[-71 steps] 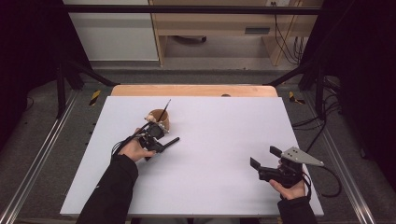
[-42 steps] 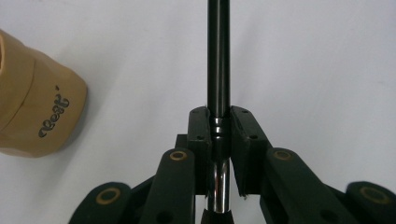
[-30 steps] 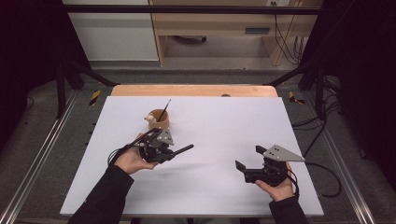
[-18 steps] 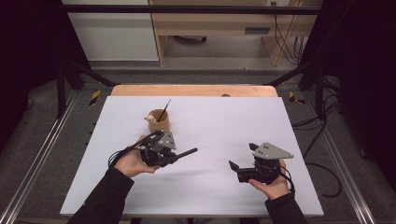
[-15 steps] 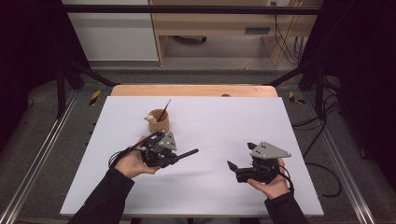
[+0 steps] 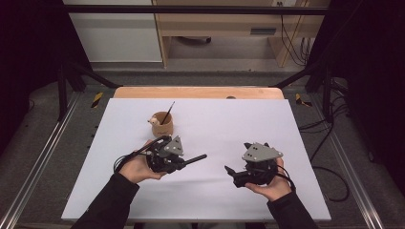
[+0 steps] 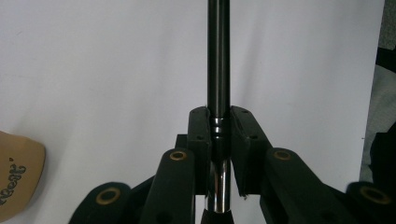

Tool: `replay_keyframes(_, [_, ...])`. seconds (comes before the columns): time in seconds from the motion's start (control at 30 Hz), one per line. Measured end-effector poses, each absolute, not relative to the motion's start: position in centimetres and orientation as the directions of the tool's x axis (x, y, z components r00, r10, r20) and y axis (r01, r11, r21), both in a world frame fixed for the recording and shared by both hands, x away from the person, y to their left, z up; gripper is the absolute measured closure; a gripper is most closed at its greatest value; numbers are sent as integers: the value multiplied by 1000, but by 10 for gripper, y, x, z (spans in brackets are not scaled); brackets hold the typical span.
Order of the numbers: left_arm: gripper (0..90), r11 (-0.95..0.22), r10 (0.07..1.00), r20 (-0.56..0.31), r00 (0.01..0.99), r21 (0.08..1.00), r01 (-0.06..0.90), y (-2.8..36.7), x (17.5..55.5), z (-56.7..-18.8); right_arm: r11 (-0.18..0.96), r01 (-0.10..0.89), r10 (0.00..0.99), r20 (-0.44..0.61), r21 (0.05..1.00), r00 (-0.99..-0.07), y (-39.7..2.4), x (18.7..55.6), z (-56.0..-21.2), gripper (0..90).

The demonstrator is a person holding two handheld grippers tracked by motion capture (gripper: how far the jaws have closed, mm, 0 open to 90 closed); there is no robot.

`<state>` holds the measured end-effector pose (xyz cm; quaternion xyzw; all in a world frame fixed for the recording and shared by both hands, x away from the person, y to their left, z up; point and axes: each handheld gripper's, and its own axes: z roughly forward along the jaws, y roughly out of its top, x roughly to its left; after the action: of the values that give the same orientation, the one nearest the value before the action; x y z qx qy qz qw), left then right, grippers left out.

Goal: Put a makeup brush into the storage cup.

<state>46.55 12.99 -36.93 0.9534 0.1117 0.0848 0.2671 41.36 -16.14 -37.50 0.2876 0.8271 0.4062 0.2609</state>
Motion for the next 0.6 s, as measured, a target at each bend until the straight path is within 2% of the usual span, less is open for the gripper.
replay_keyframes(0.6, [786,-840,220,91,971,523,141,122,461,-367,684,180,544,-330,707,-771,-131,407,-359,87])
